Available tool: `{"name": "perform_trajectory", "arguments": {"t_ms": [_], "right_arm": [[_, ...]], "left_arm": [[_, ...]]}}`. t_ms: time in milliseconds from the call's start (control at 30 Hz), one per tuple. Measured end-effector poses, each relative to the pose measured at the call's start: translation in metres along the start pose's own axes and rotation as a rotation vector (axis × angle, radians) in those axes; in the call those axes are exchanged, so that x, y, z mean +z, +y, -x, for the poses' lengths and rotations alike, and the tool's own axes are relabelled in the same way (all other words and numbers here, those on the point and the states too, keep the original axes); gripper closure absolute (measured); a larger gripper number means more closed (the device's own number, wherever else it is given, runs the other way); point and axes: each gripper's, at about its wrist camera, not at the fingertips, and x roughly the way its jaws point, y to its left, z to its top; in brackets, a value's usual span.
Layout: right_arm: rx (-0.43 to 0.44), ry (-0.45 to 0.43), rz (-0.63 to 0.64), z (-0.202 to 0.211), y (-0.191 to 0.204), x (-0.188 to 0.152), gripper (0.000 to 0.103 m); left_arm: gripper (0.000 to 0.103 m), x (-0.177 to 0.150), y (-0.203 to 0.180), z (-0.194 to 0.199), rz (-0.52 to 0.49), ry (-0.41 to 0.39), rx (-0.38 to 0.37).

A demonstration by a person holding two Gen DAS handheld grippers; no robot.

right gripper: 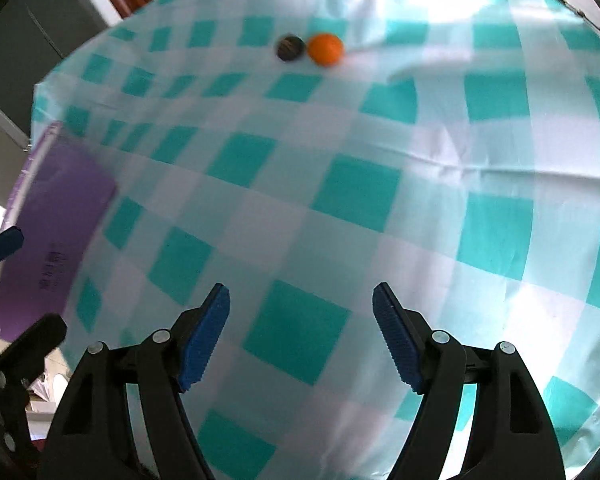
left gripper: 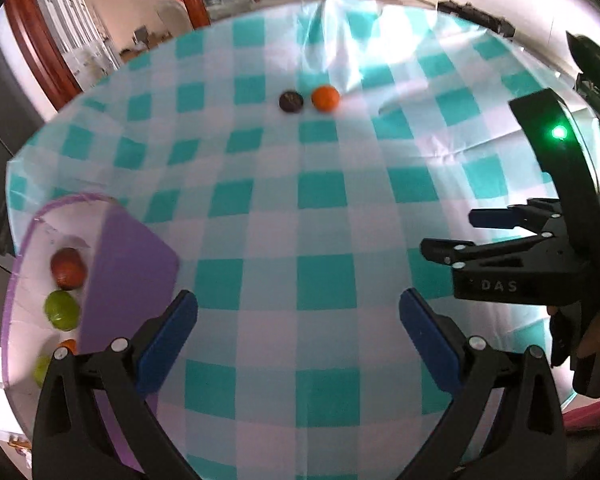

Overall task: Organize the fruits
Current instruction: 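Withdraw both tools from the box toward the last orange and dark fruit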

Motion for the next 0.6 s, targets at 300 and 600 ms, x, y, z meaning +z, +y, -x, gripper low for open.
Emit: {"name": "perform_trajectory", "arguments": {"t_ms": [300,600], "right_arm": [[-0.103,0.042,0.024,-0.046,-0.008,0.057,0.030],[-0.175,-0.041,0.107,-0.095,0.007,0.151,0.031]], "left_arm": [[0.002,0.037,0.040,-0.082,0.092,0.112,-0.064],[0.002,0.060,0.063,-0.140,0.129,0.131,-0.116]]}}
